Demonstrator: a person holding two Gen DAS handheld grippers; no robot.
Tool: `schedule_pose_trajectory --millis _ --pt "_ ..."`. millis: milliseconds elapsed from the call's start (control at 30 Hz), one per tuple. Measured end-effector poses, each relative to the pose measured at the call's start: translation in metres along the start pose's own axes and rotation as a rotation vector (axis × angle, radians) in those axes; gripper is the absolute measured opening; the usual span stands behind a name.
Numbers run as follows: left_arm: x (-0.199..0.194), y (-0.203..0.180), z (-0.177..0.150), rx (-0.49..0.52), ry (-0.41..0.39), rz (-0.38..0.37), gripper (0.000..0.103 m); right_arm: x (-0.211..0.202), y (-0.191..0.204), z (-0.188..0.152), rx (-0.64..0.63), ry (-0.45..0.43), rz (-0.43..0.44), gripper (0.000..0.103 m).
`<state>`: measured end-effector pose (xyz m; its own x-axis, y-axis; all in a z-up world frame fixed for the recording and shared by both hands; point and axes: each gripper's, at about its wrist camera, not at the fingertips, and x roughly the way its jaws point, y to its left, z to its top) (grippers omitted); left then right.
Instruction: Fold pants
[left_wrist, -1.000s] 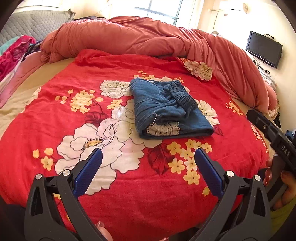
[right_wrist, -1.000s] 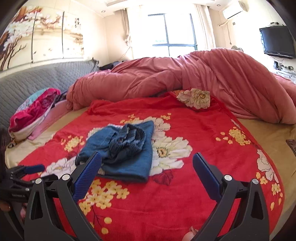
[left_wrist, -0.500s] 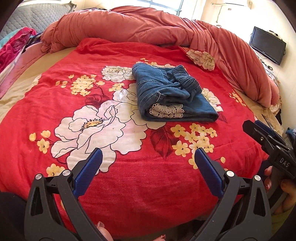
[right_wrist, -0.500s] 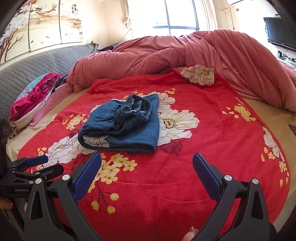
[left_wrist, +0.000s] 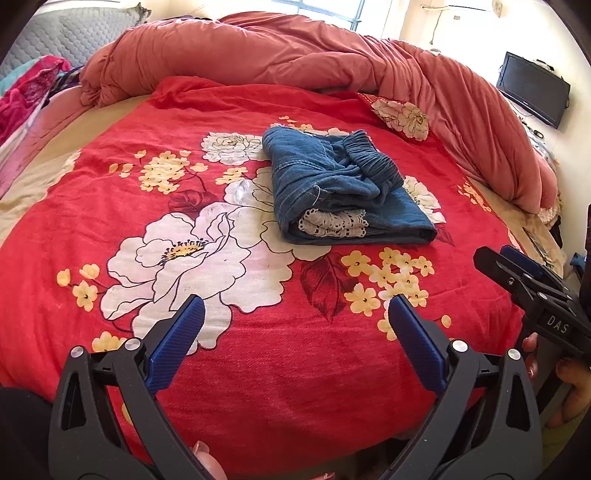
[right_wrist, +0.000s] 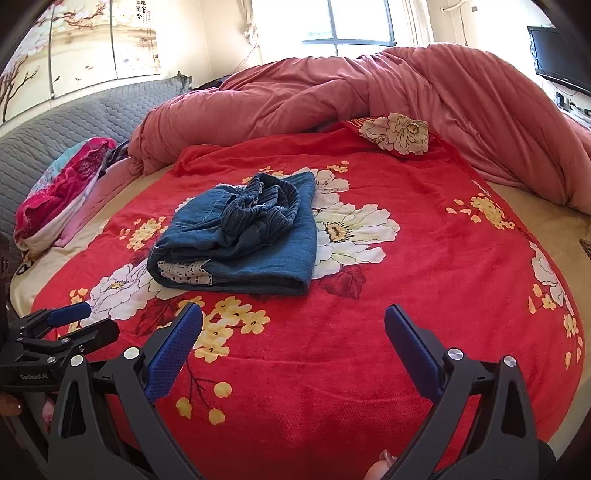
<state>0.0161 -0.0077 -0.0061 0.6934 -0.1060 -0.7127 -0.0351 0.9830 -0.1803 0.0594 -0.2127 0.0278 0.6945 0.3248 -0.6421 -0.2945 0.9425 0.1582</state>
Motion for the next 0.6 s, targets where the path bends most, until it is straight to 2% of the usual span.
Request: schedule_pose_trajectory --millis 600 --pt "0.0022 -0.0012 0.0019 0.002 0.01 0.0 0.093 0.0026 0.0027 0.0 -0.008 0.012 -0.007 0.098"
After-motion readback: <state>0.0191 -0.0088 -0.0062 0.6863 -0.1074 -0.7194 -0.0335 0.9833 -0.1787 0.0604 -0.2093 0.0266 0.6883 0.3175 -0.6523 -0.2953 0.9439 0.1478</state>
